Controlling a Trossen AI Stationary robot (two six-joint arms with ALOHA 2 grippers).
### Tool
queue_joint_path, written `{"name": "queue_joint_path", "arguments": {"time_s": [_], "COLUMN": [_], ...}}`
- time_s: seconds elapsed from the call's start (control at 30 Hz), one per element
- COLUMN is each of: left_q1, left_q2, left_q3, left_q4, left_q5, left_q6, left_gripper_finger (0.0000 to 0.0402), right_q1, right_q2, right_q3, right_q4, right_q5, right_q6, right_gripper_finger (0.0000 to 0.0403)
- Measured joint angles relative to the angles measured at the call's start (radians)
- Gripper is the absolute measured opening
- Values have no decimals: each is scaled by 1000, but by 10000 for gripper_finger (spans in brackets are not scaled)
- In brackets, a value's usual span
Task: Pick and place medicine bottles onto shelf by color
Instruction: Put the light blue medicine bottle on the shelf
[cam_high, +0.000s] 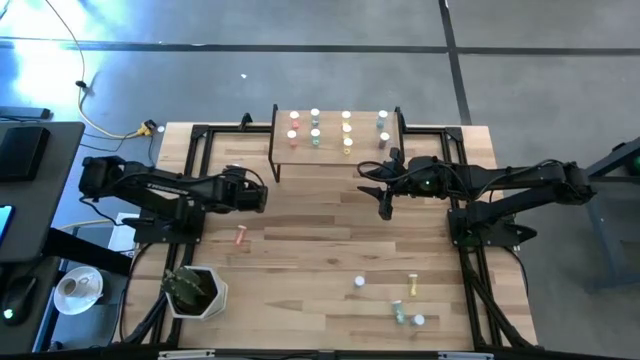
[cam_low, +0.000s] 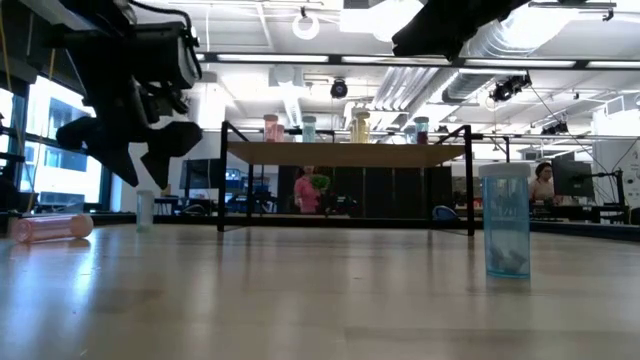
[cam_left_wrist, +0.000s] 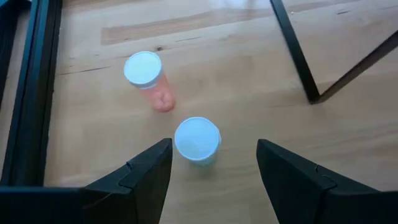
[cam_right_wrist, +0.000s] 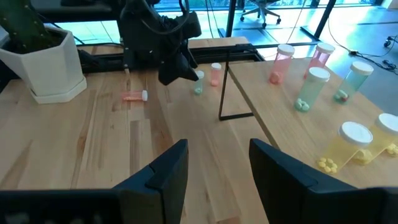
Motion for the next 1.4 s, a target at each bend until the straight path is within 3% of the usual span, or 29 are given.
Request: {"name": "queue_joint_path", "arguments": {"time_s": [0.83, 1.4], "left_q1": [78, 78], "left_q2": [117, 117], "left_q3": [0, 0], "left_q4": [42, 41], "left_q5": [17, 10], "left_q6": [63, 109], "left_gripper_finger": [223, 114], "right_q1": [0, 0], "right_q2": [0, 0], "right_q3": [0, 0], "right_q4": [2, 2], "right_q5": [0, 0], "right_q6": [0, 0], "right_gripper_finger": [162, 162]}}
